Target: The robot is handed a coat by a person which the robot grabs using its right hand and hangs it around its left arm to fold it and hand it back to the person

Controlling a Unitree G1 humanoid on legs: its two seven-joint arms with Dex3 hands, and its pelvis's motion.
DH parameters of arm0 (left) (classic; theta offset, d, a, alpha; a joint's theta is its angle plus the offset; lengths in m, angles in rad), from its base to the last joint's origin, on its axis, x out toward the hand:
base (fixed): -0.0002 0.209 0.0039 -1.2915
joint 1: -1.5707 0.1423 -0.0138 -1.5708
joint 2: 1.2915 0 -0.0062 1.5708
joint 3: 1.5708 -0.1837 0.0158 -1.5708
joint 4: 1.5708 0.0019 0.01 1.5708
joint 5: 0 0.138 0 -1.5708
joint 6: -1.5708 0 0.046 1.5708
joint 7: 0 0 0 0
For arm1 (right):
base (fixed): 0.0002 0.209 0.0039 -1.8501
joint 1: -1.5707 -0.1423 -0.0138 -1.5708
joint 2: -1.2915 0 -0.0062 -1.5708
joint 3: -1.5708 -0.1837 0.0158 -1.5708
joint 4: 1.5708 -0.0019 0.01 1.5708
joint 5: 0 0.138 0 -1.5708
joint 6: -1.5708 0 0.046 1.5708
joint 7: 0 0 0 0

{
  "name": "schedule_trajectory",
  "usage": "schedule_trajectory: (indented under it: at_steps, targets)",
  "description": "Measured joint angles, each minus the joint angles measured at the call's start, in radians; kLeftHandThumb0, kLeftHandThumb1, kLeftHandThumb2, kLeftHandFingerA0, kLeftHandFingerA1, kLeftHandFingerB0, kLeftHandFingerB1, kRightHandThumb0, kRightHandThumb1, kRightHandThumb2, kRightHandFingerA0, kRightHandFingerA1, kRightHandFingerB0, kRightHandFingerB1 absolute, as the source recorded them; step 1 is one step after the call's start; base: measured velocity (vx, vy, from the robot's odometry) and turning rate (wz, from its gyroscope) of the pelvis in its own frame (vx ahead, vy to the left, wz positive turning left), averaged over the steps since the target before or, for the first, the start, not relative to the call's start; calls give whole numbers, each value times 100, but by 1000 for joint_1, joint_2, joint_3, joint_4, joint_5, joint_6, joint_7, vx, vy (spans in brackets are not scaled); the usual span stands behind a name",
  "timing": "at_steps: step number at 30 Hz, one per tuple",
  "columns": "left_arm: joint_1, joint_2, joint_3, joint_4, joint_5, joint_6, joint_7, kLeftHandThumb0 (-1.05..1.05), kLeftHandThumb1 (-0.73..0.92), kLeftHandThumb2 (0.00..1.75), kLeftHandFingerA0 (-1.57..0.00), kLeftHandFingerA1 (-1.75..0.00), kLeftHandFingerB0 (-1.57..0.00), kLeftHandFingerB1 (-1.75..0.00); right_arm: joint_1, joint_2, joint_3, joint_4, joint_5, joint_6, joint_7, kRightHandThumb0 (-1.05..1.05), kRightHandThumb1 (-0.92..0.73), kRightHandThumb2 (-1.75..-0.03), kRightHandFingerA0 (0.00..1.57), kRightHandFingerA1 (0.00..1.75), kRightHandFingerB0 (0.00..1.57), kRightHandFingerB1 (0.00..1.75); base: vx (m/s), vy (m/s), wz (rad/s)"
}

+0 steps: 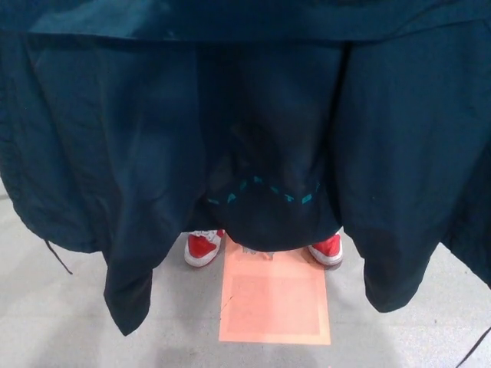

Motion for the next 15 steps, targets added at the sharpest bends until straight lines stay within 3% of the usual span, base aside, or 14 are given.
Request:
schedule_trajectory:
  at_steps: [2, 3, 4, 5, 7, 8, 9, 10, 14, 15]
  targets:
    - [-2, 0, 10, 8, -3, -6, -6, -62, 88, 66, -25, -33, -21, -31, 0, 0, -3, 5, 2, -12, 3, -62, -84, -66, 16, 31, 11, 21, 0, 0, 0]
    - [-3, 0, 13, 10, -4, -9, -8, -62, 89, 66, -23, -33, -19, -30, 0, -1, -1, 7, 2, -17, 3, -67, -70, -90, 10, 40, 6, 33, 0, 0, 0]
    - [-3, 0, 16, 11, -4, -11, -9, -62, 89, 66, -23, -33, -19, -30, 0, -1, 2, 9, 1, -20, 3, -67, -70, -90, 10, 40, 6, 33, 0, 0, 0]
    - [-3, 0, 18, 13, -4, -12, -10, -65, 89, 67, -25, -33, -20, -30, 0, -1, 4, 10, 0, -23, 3, -61, -83, -66, 17, 31, 11, 22, 0, 0, 0]
    - [-2, 0, 19, 15, -3, -13, -11, -65, 88, 67, -25, -33, -20, -30, 0, -3, 5, 12, 0, -29, 3, -63, -83, -66, 16, 31, 10, 23, 0, 0, 0]
    - [-2, 0, 18, 16, -2, -14, -11, -63, 89, 67, -23, -32, -19, -30, 0, -3, 4, 13, 1, -33, 3, -68, -69, -88, 9, 39, 7, 31, 0, 0, 0]
    - [-2, 0, 18, 16, -1, -14, -11, -33, 62, 113, 0, -47, 0, -46, 0, -3, 2, 14, 2, -36, 3, -68, -64, -97, 8, 43, 1, 34, 0, 0, 0]
    - [-1, 0, 18, 16, -2, -14, -12, -33, 62, 113, 0, -47, 0, -47, 0, -4, -2, 15, 3, -40, 4, -34, -56, -108, 0, 47, 0, 47, 0, 0, 0]
    - [5, -2, 34, 15, -7, -30, -28, -33, 60, 112, 0, -47, 0, -46, 9, -5, -5, 0, 3, -75, -3, -34, -55, -108, 0, 46, 0, 46, 0, 0, 0]
    - [6, -2, 35, 15, -7, -33, -30, -65, 90, 67, -21, -32, -18, -30, 13, -5, -6, -6, 3, -88, -6, -67, -83, -65, 23, 31, 15, 27, 0, 0, 0]
